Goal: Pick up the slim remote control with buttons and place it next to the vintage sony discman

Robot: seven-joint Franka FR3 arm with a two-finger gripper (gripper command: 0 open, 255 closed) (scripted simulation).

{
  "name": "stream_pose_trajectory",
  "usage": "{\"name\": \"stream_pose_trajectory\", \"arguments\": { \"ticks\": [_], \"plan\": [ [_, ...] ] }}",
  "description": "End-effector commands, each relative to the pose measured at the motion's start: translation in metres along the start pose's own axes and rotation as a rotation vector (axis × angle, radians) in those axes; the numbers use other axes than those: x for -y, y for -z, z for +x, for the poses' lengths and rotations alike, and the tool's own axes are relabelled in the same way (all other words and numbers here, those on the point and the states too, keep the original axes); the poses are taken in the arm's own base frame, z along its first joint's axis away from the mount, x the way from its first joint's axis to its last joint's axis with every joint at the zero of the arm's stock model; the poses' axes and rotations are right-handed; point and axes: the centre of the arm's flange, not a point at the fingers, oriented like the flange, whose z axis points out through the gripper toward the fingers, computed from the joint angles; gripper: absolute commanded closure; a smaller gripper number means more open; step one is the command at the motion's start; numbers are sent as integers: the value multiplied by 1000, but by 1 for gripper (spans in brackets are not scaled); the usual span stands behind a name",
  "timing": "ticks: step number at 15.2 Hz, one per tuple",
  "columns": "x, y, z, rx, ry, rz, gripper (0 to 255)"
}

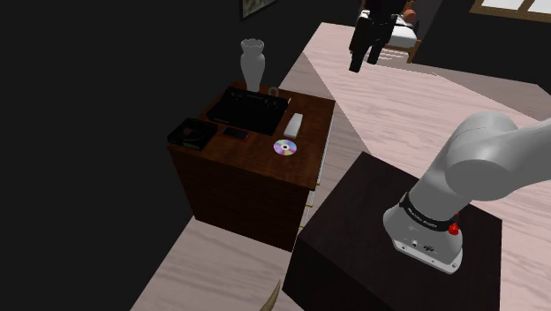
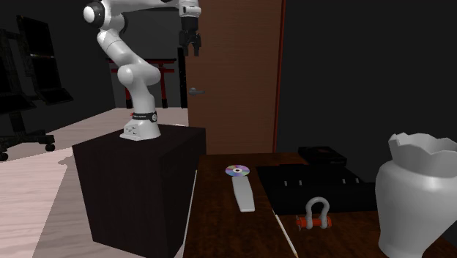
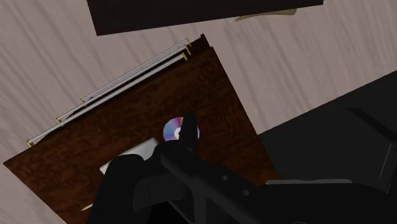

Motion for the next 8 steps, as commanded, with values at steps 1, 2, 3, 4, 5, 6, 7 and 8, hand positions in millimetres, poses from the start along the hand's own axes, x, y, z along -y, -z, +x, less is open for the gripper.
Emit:
{"name": "stream_pose_trajectory", "arguments": {
  "ticks": [1,2,3,4,5,6,7,8],
  "plan": [
    [0,0,0,0,0,0,0],
    [-1,-9,10,-1,-23,-1,0],
    [-2,-18,19,-2,-45,-2,0],
    [-4,-27,29,-3,-68,-2,0],
    [-5,-36,38,-4,-91,-3,0],
    [-7,-45,47,-4,-113,-4,0],
    [-9,-53,57,-5,-136,-5,0],
    [-12,-62,66,-6,-159,-6,0]
  ]
}}
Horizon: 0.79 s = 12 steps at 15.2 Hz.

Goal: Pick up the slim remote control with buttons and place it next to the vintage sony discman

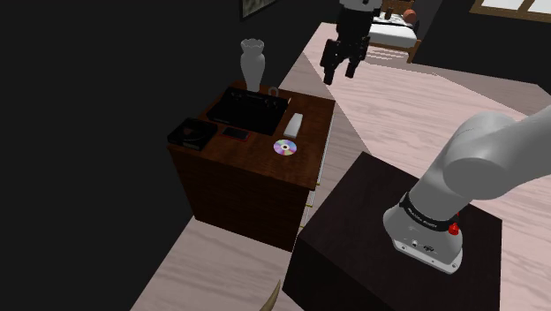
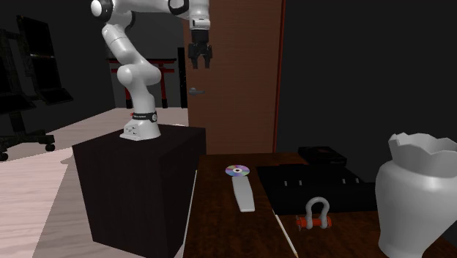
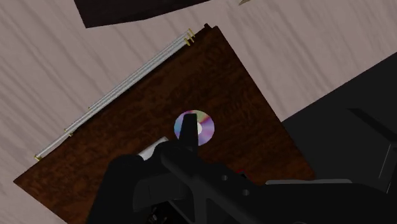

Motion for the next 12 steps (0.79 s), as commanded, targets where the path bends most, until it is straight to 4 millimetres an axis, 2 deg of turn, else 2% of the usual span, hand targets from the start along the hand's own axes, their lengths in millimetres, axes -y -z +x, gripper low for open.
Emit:
{"name": "stream_pose_trajectory", "arguments": {
  "ticks": [1,12],
  "plan": [
    [-1,-17,19,-4,-47,-1,0],
    [-29,-114,121,-14,-296,-10,0]
  ]
}}
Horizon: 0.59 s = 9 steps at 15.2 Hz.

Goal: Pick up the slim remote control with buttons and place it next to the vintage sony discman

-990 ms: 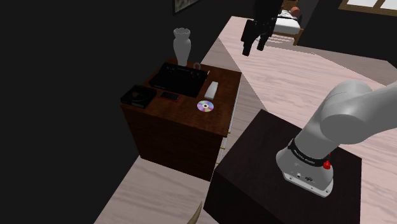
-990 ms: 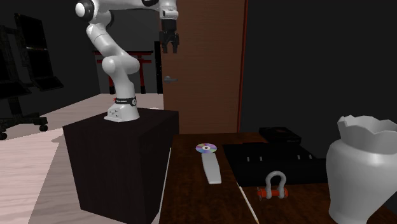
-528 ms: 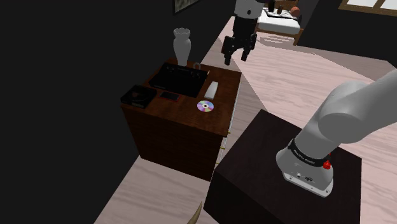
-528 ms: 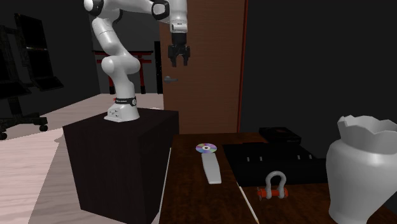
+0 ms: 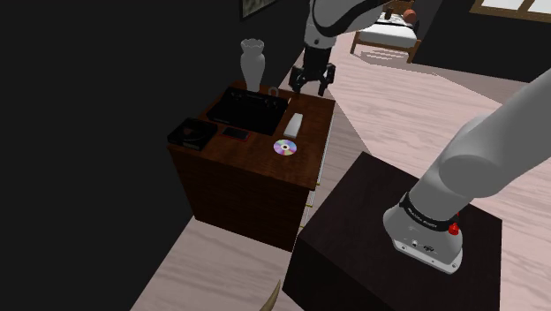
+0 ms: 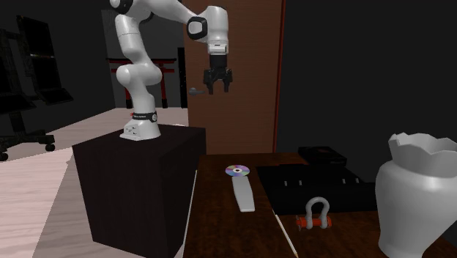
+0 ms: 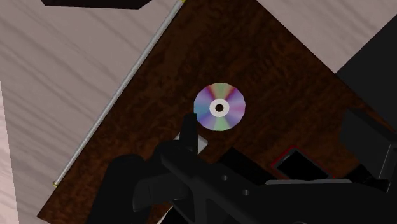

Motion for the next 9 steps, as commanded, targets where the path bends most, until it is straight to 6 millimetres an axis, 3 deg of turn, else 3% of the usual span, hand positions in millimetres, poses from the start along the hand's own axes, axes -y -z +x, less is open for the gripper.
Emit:
{"name": "stream_pose_trajectory", "arguments": {
  "ticks": [1,9],
  "plan": [
    [-2,-19,21,-3,-47,-1,0],
    [-20,-89,96,-10,-228,-8,0]
  ]
}}
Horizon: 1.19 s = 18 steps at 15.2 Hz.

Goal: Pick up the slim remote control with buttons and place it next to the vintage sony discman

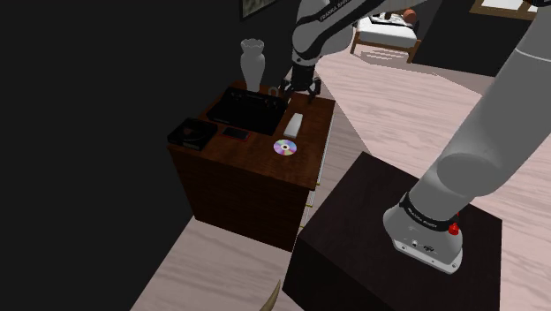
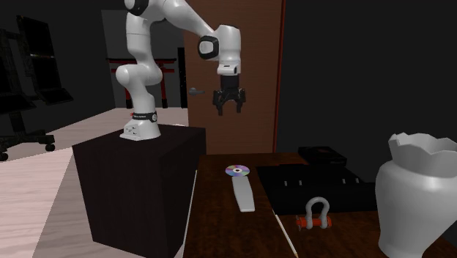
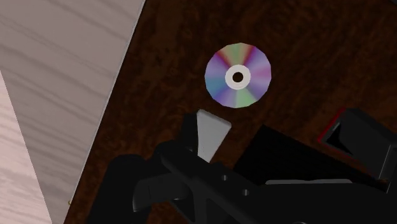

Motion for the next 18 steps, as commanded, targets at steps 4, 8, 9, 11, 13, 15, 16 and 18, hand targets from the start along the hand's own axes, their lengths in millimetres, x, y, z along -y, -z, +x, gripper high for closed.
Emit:
{"name": "stream_pose_trajectory", "arguments": {
  "ticks": [4,8,9,11,13,15,16,18],
  "plan": [
    [-7,-47,49,-6,-115,-4,0],
    [-17,-82,86,-9,-206,-8,0],
    [-20,-91,95,-10,-228,-8,0],
    [-27,-108,114,-12,-274,-10,0],
    [-34,-126,131,-14,-319,-12,0],
    [-43,-144,149,-16,-364,-13,0],
    [-47,-152,158,-16,-387,-14,0],
    [-57,-170,175,-18,-432,-16,0]
  ]
}}
